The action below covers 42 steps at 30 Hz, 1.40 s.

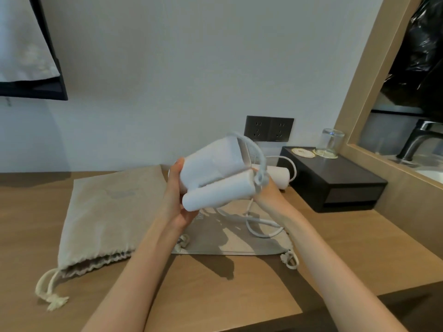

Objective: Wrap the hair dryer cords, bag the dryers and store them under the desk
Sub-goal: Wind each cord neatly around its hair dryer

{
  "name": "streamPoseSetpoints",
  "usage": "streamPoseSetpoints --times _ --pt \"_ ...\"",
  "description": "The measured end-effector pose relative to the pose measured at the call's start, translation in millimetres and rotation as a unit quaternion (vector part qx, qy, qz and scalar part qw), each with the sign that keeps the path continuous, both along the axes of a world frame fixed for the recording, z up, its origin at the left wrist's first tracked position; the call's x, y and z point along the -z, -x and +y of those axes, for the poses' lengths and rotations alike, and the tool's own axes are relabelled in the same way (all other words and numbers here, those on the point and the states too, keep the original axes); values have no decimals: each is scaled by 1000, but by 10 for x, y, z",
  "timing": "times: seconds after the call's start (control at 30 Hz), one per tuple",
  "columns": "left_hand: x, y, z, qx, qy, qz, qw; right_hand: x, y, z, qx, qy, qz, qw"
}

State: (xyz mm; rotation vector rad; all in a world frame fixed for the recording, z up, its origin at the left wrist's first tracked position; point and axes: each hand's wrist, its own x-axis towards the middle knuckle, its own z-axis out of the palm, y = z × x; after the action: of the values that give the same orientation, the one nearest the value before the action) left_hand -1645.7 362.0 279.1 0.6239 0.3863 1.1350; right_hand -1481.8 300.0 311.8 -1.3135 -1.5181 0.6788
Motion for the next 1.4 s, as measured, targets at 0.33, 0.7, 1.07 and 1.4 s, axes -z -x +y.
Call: streamPoseSetpoints --times 0.33,0.7,1.07,1.4 --pt "39 54 83 -135 116 -50 983 222 -18 126 15 -46 -251 967" --pt "31 27 50 -330 25 79 940 107 -140 -81 73 8 -370 926" --pt "9 101 35 -429 -75 133 890 -213 -212 -257 159 -160 -499 837" --pt "48 90 -19 -381 -199 265 863 -187 -372 -233 154 -183 -393 888"
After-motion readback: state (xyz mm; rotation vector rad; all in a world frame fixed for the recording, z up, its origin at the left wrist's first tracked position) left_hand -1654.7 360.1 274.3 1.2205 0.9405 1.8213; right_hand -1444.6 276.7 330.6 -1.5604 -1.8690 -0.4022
